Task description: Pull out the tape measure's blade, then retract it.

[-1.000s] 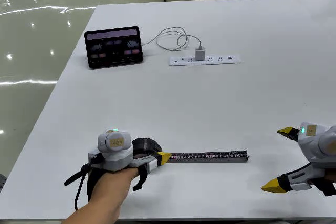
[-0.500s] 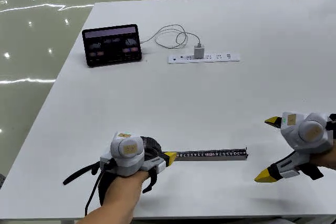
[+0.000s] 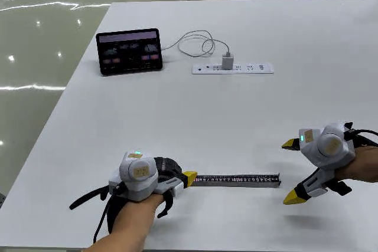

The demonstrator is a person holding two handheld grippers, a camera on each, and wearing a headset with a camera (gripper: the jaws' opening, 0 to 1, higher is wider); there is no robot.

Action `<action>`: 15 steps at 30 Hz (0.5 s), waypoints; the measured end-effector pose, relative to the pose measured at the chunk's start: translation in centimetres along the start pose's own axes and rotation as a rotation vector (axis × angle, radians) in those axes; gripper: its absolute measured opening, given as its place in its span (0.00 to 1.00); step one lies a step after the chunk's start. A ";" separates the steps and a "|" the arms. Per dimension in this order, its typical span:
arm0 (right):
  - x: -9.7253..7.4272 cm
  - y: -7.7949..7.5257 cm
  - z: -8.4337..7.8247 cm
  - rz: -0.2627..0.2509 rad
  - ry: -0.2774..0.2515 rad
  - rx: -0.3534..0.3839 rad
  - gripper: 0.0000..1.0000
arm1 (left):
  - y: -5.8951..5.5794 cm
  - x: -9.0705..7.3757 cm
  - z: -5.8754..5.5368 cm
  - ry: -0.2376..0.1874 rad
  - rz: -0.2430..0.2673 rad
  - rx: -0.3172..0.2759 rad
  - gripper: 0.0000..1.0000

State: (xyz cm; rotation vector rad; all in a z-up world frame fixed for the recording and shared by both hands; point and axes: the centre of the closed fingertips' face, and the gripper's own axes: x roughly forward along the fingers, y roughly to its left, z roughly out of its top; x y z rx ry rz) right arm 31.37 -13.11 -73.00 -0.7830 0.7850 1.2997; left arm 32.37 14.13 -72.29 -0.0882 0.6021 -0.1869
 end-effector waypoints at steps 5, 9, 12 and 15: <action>1.2 0.1 0.0 0.042 0.014 -0.017 0.66 | 0.1 0.0 0.3 -0.012 0.000 -0.009 0.95; 1.9 0.5 -0.4 0.068 0.040 -0.036 0.53 | -0.1 0.1 0.1 -0.006 -0.005 -0.002 0.94; 2.3 0.7 -0.7 0.082 0.051 -0.044 0.50 | -0.1 0.0 0.1 -0.007 -0.006 0.001 0.93; 2.5 1.0 -0.8 0.094 0.058 -0.050 0.40 | -0.1 -0.1 0.2 -0.008 -0.003 0.011 0.87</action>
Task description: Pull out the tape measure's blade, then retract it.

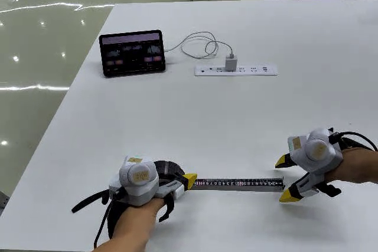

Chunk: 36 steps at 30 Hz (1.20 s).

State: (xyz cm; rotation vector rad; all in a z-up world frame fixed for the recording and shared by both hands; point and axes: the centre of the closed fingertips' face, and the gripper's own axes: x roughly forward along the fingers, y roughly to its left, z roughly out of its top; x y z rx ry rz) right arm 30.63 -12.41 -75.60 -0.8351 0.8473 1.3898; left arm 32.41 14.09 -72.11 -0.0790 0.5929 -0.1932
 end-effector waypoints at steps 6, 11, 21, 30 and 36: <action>0.2 -0.4 -0.7 -0.006 0.015 0.010 0.30 | 0.1 -0.1 0.3 -0.013 0.004 0.008 0.85; 0.3 -0.3 -0.6 -0.006 0.012 0.011 0.26 | 0.1 0.0 0.1 -0.009 0.004 0.005 0.85; 0.4 0.0 -0.5 -0.012 0.007 0.012 0.15 | -0.1 -0.1 0.4 -0.018 -0.002 -0.007 0.80; 0.3 -0.1 -0.5 -0.007 0.014 0.012 0.12 | -0.4 0.0 0.1 -0.007 -0.013 -0.019 0.78; 0.4 -0.1 -0.5 -0.001 0.052 -0.008 0.11 | -0.4 0.2 -0.4 0.015 -0.020 -0.049 0.68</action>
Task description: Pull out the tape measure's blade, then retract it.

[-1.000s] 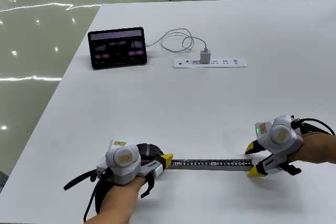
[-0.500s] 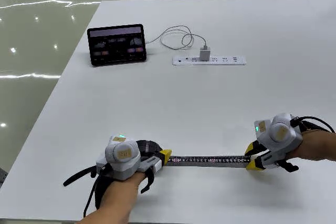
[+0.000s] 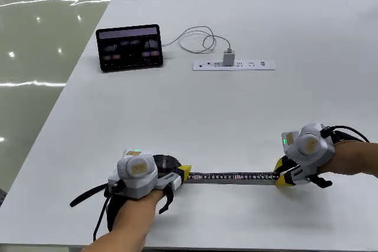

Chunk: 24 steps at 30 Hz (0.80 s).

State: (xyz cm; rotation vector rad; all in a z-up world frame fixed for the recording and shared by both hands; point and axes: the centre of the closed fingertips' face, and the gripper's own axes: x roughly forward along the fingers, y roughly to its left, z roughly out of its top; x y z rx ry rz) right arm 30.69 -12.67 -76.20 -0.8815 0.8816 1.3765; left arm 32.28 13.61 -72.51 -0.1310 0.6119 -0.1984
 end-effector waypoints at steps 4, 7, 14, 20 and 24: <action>-0.1 -0.1 -0.1 -0.017 -0.012 0.058 0.11 | 0.1 0.0 -0.1 0.008 0.013 0.008 0.66; -0.1 -0.1 -0.1 -0.020 -0.007 0.066 0.11 | 0.3 0.0 -0.1 0.011 0.023 0.003 0.63; -0.1 -0.1 -0.1 -0.028 -0.007 0.104 0.11 | 0.2 0.0 -0.5 0.040 0.030 0.014 0.63; -0.1 0.0 0.0 -0.014 -0.012 0.039 0.10 | 0.3 -0.1 -0.6 0.056 0.036 0.027 0.62; -0.1 0.0 0.0 -0.020 -0.014 0.048 0.10 | 0.2 -0.1 -0.7 0.065 0.041 0.036 0.61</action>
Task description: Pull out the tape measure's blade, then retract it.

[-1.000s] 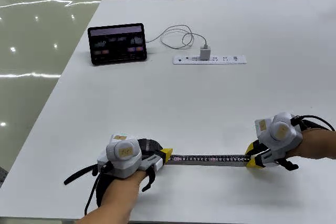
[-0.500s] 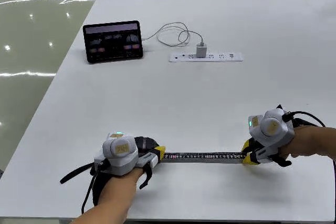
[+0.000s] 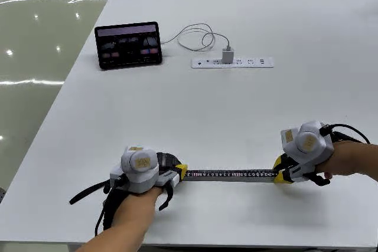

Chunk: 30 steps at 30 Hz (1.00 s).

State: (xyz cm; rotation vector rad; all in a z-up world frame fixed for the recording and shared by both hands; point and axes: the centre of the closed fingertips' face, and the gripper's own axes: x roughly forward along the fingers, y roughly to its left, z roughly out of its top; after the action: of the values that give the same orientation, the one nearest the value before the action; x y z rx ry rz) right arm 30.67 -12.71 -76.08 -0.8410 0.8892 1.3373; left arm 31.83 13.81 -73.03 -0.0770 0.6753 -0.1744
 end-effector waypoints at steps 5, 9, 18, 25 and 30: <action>0.2 0.0 0.1 -0.005 0.003 0.014 0.10 | 0.0 0.1 0.0 0.001 0.005 0.003 0.61; 0.2 0.0 0.1 -0.003 0.005 0.013 0.10 | 0.0 0.0 0.0 0.002 0.004 0.003 0.61; 0.4 0.0 0.3 -0.009 -0.001 0.027 0.11 | -0.1 0.0 -0.1 0.006 0.001 0.001 0.61; 0.5 0.1 0.8 -0.010 -0.011 0.017 0.11 | -0.1 -0.1 -0.1 0.009 0.000 0.002 0.61; 0.5 0.2 1.0 -0.011 -0.014 0.015 0.11 | -0.1 -0.1 -0.1 0.010 -0.002 0.002 0.61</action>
State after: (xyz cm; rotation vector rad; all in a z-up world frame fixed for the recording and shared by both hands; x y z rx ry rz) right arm 30.58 -11.55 -76.12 -0.8227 0.8815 1.3238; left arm 31.71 13.73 -73.05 -0.0748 0.6847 -0.1769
